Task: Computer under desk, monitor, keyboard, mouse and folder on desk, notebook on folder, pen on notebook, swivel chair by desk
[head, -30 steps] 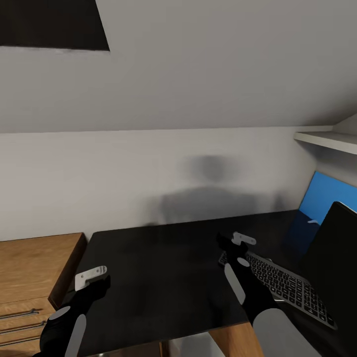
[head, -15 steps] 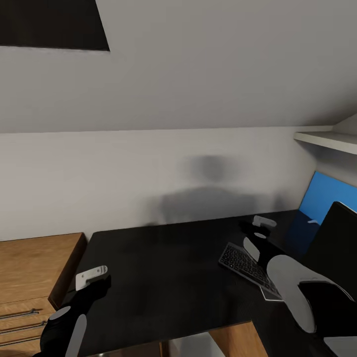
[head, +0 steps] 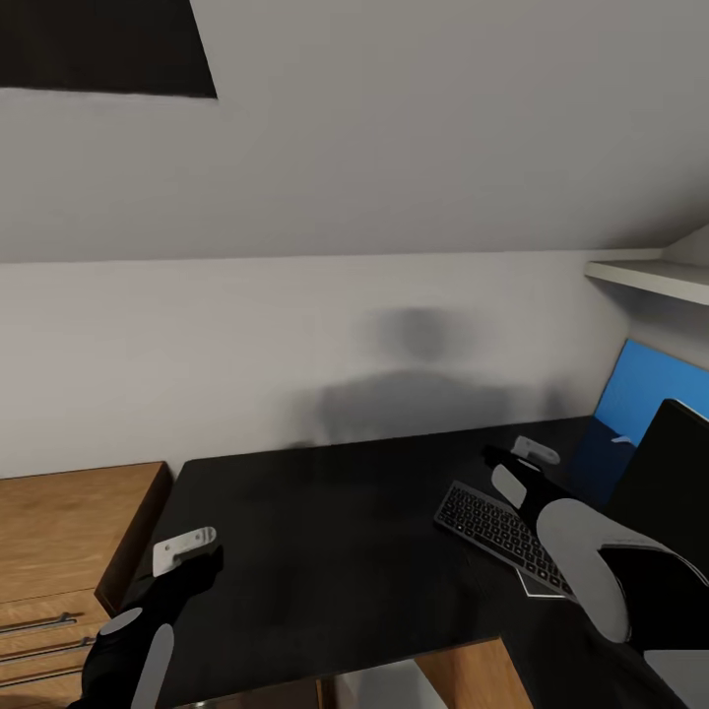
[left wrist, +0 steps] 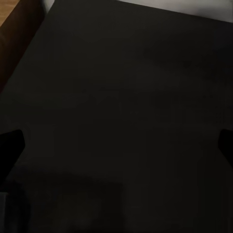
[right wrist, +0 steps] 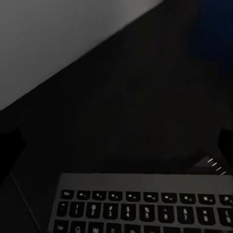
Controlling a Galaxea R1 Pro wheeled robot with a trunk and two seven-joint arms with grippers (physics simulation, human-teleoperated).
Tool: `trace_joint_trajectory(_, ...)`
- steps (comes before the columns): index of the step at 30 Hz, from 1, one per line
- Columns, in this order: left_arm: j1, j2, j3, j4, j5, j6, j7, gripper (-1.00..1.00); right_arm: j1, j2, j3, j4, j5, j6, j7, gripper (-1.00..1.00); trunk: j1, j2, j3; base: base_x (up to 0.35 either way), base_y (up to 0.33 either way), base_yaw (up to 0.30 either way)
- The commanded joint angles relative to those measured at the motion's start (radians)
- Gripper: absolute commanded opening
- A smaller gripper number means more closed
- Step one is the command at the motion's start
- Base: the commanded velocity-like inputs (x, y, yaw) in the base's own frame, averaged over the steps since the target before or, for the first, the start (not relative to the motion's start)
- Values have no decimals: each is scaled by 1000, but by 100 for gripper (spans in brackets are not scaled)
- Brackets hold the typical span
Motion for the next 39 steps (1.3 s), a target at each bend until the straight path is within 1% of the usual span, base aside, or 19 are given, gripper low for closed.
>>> trace_joint_trajectory(1, -1, 0, 0, -1, 11, 4, 7, 100, -1, -1, -1, 0, -5, -3, -1, 100, 4, -8, -5, 0, 0, 0)
trace_joint_trajectory(9, -1, 0, 1, -1, 11, 4, 9, 100, 0, -4, -1, 20, -16, 0, 0, 100, 35, -64, -30, 0, 0, 0)
trace_joint_trajectory(22, -1, 0, 1, -1, 11, 6, 9, 100, 0, -3, 0, 27, -17, 0, 0, 100, 85, -155, -70, 0, 0, 0)
trace_joint_trajectory(26, -1, -4, 1, -1, 11, 14, 11, 100, 0, -2, 0, 27, -16, 3, -1, 100, 100, -183, -83, 0, 0, 0)
trace_joint_trajectory(28, -14, -11, 1, -1, 12, 47, 12, 100, 0, -1, 0, 27, -16, 8, -1, 100, 108, -197, -89, 0, 0, 0)
trace_joint_trajectory(29, -27, -12, 1, -1, 12, 67, 13, 100, 0, -1, 0, 27, -16, 9, -1, 100, 111, -204, -92, 0, 0, 0)
trace_joint_trajectory(30, -68, -14, 2, -1, 18, 123, 13, 100, 0, -1, 0, 27, -16, 10, -1, 100, 115, -211, -95, 0, 0, 0)
trace_joint_trajectory(32, -121, -15, 3, 0, 32, 201, 14, 100, 0, 0, 0, 27, -16, 11, -1, 100, 123, -225, -102, 0, 0, 0)
trace_joint_trajectory(33, -148, -16, 3, 1, 42, 242, 15, 100, 0, 0, 0, 27, -16, 11, -1, 100, 127, -232, -105, 0, 0, 0)
trace_joint_trajectory(34, -203, -16, 4, 8, 63, 308, 19, 100, 0, -1, 0, 27, -16, 11, -1, 100, 131, -239, -108, 0, 0, 0)
trace_joint_trajectory(35, -229, -16, 5, 18, 71, 328, 20, 100, 0, -1, 0, 27, -17, 11, -1, 100, 134, -246, -111, 0, 0, 0)
trace_joint_trajectory(36, -279, -17, 5, 53, 84, 352, 22, 100, 0, -1, 0, 27, -17, 12, -1, 100, 138, -253, -114, 0, 0, 0)
trace_joint_trajectory(37, -364, -17, 7, 143, 95, 374, 25, 100, 0, -1, 0, 27, -17, 12, 0, 100, 142, -260, -117, 0, 0, 0)
trace_joint_trajectory(38, -458, -16, 19, 264, 102, 385, 26, 100, 0, -1, 0, 27, -17, 12, 0, 100, 146, -267, -121, 0, 0, 0)
trace_joint_trajectory(39, -489, -16, 27, 309, 104, 387, 26, 100, 0, -1, 0, 27, -17, 12, 0, 100, 150, -274, -124, 0, 0, 0)
